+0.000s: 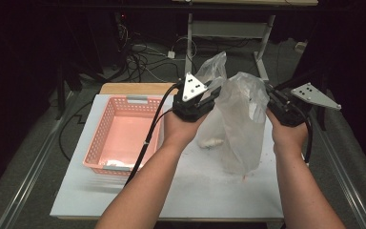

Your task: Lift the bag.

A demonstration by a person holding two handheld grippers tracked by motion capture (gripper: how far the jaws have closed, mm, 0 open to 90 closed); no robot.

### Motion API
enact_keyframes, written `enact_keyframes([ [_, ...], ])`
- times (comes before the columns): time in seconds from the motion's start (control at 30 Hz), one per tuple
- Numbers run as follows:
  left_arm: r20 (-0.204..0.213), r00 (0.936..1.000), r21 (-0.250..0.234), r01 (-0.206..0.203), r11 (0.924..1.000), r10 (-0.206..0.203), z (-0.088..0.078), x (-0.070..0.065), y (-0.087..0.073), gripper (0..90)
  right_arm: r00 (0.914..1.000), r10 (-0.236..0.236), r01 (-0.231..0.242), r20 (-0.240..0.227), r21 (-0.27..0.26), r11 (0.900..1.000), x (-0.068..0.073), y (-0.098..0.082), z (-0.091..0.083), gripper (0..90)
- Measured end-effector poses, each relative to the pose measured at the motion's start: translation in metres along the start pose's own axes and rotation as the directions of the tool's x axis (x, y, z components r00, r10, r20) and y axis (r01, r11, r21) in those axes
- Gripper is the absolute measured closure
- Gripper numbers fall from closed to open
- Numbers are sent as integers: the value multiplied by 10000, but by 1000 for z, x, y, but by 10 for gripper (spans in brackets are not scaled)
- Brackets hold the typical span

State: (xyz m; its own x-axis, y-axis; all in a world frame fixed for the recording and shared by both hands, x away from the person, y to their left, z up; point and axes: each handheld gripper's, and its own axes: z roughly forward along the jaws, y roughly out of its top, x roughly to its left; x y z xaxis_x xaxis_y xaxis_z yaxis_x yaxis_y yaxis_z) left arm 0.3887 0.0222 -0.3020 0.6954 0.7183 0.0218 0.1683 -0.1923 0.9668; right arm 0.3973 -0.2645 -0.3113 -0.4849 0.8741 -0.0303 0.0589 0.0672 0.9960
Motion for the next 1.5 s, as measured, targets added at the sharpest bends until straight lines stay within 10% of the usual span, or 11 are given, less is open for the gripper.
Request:
enact_keyframes([
  [0.4,872,9950,803,411,9959,-481,-41,-27,-64,279,9991,-368,369,-191,43,9993,8,1,-7,879],
  [0.87,1522,9775,2552,1038,9613,-1460,-38,-44,-141,0,9978,-250,261,-618,168,9995,9,-10,-42,490],
  [1.23,1568,9795,2861,775,9551,-1265,-46,-48,-166,0,9953,-88,249,-962,1681,9855,11,-78,-63,169],
  [1.5,1560,9805,2789,725,9576,-1197,-49,-49,-176,0,9963,162,107,-839,3114,9502,17,-135,-75,0],
])
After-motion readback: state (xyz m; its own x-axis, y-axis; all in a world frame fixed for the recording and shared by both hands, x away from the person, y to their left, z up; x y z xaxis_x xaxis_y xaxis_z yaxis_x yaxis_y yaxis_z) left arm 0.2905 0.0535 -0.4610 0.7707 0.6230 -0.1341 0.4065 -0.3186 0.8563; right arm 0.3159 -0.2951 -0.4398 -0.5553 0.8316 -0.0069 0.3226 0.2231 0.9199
